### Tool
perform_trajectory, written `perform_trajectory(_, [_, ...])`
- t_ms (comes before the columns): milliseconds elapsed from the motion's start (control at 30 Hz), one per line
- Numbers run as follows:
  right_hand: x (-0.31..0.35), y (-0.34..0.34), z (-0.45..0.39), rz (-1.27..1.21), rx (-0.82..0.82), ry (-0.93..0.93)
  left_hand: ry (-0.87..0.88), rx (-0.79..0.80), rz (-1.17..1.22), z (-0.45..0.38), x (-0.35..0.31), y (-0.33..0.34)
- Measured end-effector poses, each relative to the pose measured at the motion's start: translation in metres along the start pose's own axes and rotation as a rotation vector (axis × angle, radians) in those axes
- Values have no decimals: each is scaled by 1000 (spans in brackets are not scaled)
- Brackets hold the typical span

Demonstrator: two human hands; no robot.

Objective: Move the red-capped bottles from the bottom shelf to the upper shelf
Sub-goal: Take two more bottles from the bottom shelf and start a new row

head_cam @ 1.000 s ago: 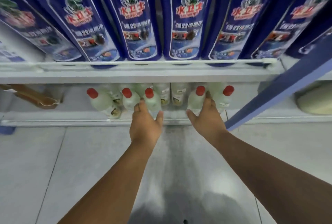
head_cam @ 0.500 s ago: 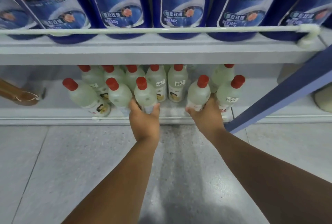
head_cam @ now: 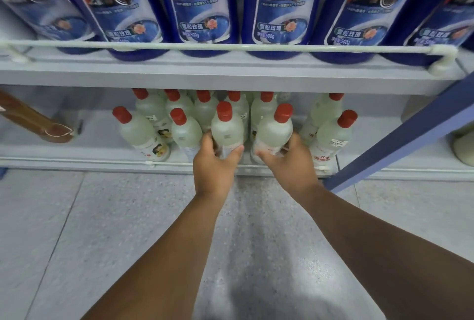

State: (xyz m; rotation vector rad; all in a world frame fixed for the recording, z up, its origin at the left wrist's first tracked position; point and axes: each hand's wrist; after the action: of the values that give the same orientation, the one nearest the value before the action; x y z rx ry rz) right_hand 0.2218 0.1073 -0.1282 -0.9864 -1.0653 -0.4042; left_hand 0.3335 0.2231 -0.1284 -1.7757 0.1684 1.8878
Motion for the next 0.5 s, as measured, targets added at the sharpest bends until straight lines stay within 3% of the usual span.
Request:
perform_trajectory(233, [70, -44, 86, -35, 98, 81, -146, 13, 1, 75, -66, -62])
perform_trajectory(500, [245, -149, 186, -26, 134, 80, -164, 54, -117, 165, -263, -162])
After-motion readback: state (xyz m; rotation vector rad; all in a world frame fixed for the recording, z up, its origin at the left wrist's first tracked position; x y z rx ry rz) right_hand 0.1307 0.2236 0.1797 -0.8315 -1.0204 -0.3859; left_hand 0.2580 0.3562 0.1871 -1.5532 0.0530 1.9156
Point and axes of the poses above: each hand's wrist, its own z-axis away from the middle knuckle, its own y-axis out of the palm, x = y × z, and after that the axes turned 4 degrees about z, right-handed
